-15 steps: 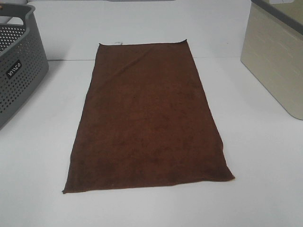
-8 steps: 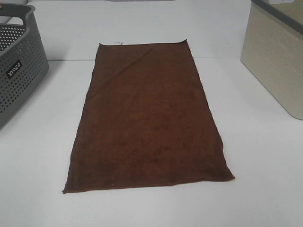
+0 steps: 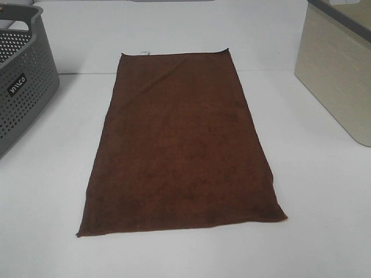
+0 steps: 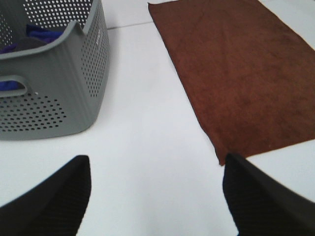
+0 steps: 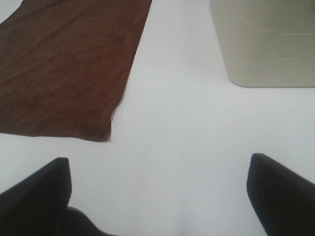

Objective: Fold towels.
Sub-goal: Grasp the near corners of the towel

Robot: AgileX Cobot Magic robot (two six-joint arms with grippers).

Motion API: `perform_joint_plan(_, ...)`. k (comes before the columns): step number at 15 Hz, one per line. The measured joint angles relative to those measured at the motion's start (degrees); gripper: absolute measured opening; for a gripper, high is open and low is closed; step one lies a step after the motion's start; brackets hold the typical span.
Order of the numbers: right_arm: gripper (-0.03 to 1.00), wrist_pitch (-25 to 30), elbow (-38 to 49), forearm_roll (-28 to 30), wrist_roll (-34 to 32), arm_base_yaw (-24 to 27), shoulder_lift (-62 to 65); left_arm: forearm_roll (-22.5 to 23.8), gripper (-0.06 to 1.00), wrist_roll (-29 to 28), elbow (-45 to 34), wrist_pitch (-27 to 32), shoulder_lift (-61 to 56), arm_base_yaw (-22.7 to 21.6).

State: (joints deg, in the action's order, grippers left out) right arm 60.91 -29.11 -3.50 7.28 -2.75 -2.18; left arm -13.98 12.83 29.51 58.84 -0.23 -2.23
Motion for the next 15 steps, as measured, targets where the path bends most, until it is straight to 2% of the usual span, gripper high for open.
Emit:
perform_joint_plan(2, 0.9, 0.0, -1.1, 0.0, -1.5, 0.0, -3.6, -1.5, 0.71, -0.9, 0.5, -5.1, 0.9, 0.0)
perform_joint_plan(5, 0.9, -1.0, -4.0, 0.0, -4.9, 0.0, -15.3, -7.3, 0.71, -5.2, 0.4, -12.1, 8.1, 0.0)
perform_joint_plan(7, 0.9, -1.4, -5.7, -1.6, -6.6, 0.0, -24.1, -12.3, 0.71, -6.6, 0.2, -13.5, 15.4, 0.0)
perform_joint_plan(11, 0.9, -3.3, -6.2, -10.3, -5.9, 0.0, -41.5, -20.8, 0.71, -6.6, 0.2, -14.0, 34.4, 0.0)
perform_joint_plan(13, 0.89, -6.6, -6.2, -13.8, -1.3, 0.0, -50.6, -25.0, 0.71, -2.3, 0.2, -14.6, 44.7, 0.0)
perform_joint_plan(15, 0.89, -10.9, -6.2, -17.2, 3.2, 0.0, -58.3, -28.8, 0.71, 5.6, 0.2, -15.3, 54.7, 0.0)
